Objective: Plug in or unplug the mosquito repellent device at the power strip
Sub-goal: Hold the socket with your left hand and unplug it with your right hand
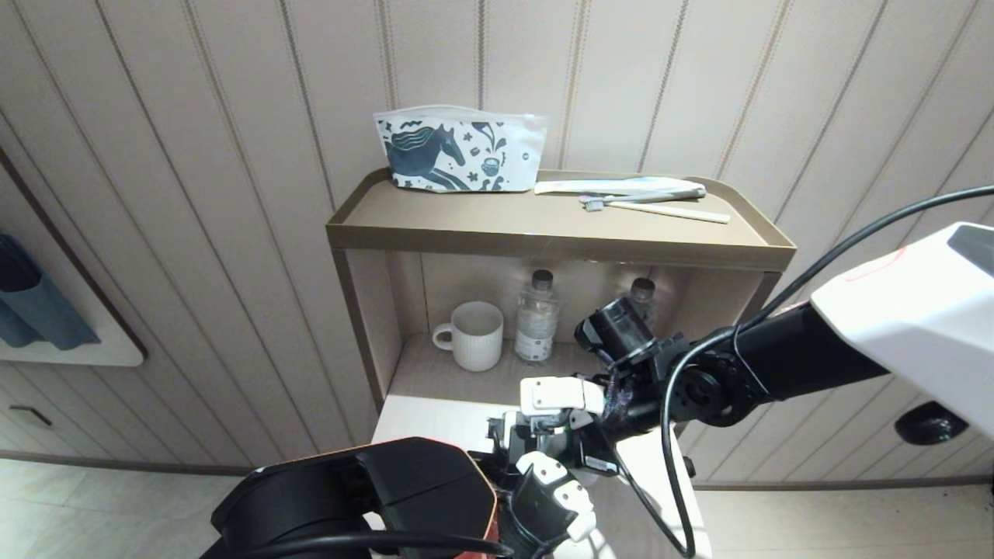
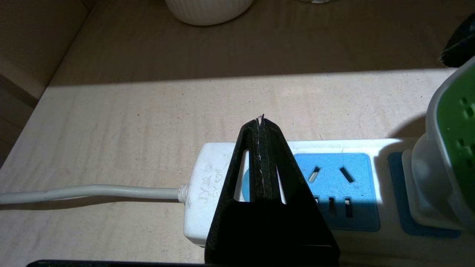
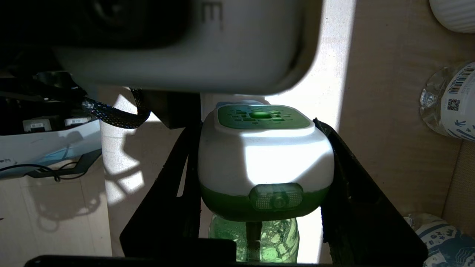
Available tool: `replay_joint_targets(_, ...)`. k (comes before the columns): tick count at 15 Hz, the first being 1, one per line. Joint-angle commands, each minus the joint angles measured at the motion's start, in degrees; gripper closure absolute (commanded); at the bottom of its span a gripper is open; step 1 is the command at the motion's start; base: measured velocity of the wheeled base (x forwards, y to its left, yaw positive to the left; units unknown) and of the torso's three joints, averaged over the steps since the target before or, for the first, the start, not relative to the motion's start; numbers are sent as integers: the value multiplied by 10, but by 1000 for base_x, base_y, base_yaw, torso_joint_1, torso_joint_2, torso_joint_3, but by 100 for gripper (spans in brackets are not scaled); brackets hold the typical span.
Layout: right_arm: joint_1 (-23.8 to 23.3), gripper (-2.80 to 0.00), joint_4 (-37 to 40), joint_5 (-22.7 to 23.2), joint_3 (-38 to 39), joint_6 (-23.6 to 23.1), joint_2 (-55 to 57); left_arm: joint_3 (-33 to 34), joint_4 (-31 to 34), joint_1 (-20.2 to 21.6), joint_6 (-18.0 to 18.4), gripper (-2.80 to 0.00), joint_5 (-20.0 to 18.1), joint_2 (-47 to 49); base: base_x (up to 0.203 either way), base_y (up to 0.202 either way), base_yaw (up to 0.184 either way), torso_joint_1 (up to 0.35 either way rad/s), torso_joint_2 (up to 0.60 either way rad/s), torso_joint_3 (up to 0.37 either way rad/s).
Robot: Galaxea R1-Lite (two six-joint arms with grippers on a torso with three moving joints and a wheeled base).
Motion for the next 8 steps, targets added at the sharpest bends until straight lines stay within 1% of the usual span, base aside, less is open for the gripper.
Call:
replay_joint_targets(1, -8, 0, -8, 1, -7, -2, 7, -1, -3, -1, -2, 0, 1, -2, 0, 0, 0, 0, 0, 0)
replay_joint_targets(5, -10, 0, 0, -12, -34, 1, 11, 3, 1, 0, -2, 0, 0, -5, 0, 0, 0, 0, 0, 0)
replay_joint_targets(6, -7, 0, 11, -28, -48, 5, 7, 3, 2, 0, -2, 0, 0, -6, 0, 0, 0, 0, 0, 0)
replay_joint_targets(8, -2, 0, 14, -31, -58, 12, 2, 4, -3, 0, -3, 0, -1, -5, 0, 0, 0, 0, 0, 0)
